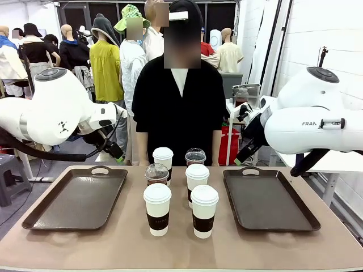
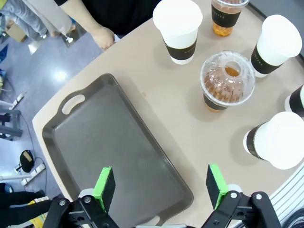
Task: Distribute the coffee onto the tray.
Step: Pick up one iced Americano and place it on the right Handle tray.
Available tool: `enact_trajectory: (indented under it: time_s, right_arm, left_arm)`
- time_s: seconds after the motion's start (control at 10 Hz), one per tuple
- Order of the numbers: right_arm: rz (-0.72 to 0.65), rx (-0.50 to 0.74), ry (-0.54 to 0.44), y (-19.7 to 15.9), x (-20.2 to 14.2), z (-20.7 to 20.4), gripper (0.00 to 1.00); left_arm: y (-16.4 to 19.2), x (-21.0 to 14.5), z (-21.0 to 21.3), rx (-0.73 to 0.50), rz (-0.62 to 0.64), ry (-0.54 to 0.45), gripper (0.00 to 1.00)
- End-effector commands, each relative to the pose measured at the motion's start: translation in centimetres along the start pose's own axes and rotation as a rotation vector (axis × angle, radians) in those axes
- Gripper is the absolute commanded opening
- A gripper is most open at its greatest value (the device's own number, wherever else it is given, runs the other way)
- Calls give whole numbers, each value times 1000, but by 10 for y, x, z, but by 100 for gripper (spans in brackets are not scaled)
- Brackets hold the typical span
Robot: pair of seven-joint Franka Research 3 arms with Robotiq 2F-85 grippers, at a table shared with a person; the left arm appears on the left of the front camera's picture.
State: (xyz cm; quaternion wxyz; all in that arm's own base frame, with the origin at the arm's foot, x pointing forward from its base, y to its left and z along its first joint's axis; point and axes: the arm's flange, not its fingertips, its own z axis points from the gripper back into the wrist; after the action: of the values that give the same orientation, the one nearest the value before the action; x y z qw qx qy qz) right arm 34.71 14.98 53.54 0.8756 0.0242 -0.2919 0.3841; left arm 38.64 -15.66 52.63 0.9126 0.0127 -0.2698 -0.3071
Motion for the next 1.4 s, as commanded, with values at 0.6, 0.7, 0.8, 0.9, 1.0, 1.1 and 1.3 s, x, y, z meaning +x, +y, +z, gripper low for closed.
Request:
enact_trajectory:
  time_s: [0.6, 0.7, 0.8, 0.9, 1.0, 1.1, 1.3]
  right_arm:
    - [176, 193, -131, -11, -12, 23, 100]
    - [197, 206, -164, -15, -12, 28, 100]
    - [226, 233, -191, -20, -12, 33, 100]
    - [256, 271, -226, -25, -12, 35, 100]
    - [278, 306, -255, -30, -12, 36, 100]
    - [290, 329, -278, -34, -12, 34, 100]
    - [306, 348, -294, -38, -10, 30, 100]
  left_arm:
    - [5, -8, 18, -235, -195, -107, 100]
    - [7, -8, 20, -245, -209, -119, 100]
    - [9, -8, 22, -274, -210, -156, 100]
    - [11, -9, 24, -286, -202, -200, 100]
    - [12, -11, 26, -310, -190, -235, 100]
    - [14, -13, 28, -316, -179, -268, 100]
    - [13, -19, 30, -331, -173, -307, 100]
